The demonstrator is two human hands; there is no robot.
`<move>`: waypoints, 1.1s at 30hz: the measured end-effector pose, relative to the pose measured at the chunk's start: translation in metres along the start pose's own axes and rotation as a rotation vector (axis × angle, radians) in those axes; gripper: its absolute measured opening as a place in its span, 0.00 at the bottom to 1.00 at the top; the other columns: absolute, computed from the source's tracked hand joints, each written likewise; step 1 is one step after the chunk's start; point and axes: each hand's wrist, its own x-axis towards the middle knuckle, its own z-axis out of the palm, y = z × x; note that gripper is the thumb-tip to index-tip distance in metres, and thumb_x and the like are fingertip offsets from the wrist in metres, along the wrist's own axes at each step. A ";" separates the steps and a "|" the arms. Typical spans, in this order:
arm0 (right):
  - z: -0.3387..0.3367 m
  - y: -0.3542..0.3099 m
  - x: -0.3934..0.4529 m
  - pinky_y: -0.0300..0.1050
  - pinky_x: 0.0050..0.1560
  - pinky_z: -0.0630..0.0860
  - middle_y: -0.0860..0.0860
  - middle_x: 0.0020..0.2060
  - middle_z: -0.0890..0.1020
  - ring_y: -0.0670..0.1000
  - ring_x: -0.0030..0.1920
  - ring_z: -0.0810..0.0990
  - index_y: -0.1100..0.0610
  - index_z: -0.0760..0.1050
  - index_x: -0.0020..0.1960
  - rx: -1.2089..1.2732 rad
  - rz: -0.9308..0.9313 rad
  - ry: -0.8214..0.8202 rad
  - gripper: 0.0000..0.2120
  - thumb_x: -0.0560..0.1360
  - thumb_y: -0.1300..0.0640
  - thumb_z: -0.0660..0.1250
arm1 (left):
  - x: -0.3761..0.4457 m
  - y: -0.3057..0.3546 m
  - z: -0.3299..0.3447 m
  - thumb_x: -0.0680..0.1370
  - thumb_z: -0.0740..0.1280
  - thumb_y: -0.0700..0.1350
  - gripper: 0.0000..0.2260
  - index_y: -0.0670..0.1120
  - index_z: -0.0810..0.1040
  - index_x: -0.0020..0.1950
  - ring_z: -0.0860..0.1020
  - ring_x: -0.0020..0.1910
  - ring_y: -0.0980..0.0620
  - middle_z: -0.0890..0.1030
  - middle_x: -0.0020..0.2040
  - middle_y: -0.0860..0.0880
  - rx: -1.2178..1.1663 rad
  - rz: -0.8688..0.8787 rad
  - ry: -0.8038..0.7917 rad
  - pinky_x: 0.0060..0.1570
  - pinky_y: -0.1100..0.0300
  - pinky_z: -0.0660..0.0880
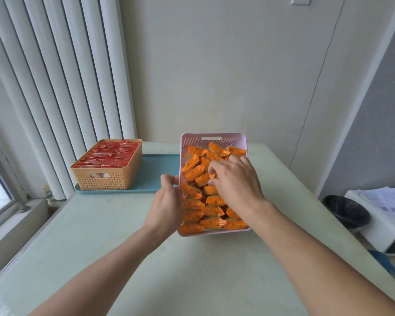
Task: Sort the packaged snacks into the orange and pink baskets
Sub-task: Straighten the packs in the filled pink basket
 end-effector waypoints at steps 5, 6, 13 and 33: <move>-0.001 -0.008 0.001 0.52 0.53 0.71 0.47 0.45 0.83 0.54 0.50 0.78 0.49 0.78 0.52 -0.051 -0.016 -0.001 0.18 0.69 0.41 0.77 | 0.001 0.002 -0.006 0.84 0.55 0.43 0.02 0.46 0.62 0.54 0.81 0.43 0.46 0.80 0.46 0.48 0.028 -0.013 -0.020 0.41 0.42 0.80; -0.002 -0.012 0.002 0.52 0.53 0.70 0.47 0.45 0.82 0.54 0.50 0.78 0.49 0.79 0.51 -0.069 -0.047 -0.005 0.16 0.69 0.43 0.78 | 0.001 0.002 -0.006 0.85 0.54 0.44 0.02 0.46 0.62 0.54 0.81 0.42 0.46 0.80 0.45 0.48 0.025 -0.016 -0.014 0.40 0.42 0.80; 0.006 -0.031 0.004 0.52 0.58 0.67 0.48 0.46 0.82 0.54 0.52 0.77 0.48 0.86 0.50 -0.084 -0.047 0.042 0.06 0.76 0.53 0.72 | 0.003 -0.001 -0.008 0.84 0.57 0.54 0.08 0.50 0.62 0.52 0.84 0.39 0.49 0.82 0.43 0.50 -0.060 -0.054 -0.007 0.34 0.44 0.82; 0.023 -0.041 -0.013 0.50 0.48 0.66 0.47 0.34 0.85 0.52 0.40 0.79 0.50 0.87 0.42 0.102 -0.071 0.153 0.08 0.75 0.48 0.73 | 0.006 -0.008 -0.013 0.84 0.58 0.49 0.06 0.48 0.64 0.55 0.82 0.52 0.50 0.78 0.55 0.52 -0.096 0.017 -0.045 0.42 0.51 0.84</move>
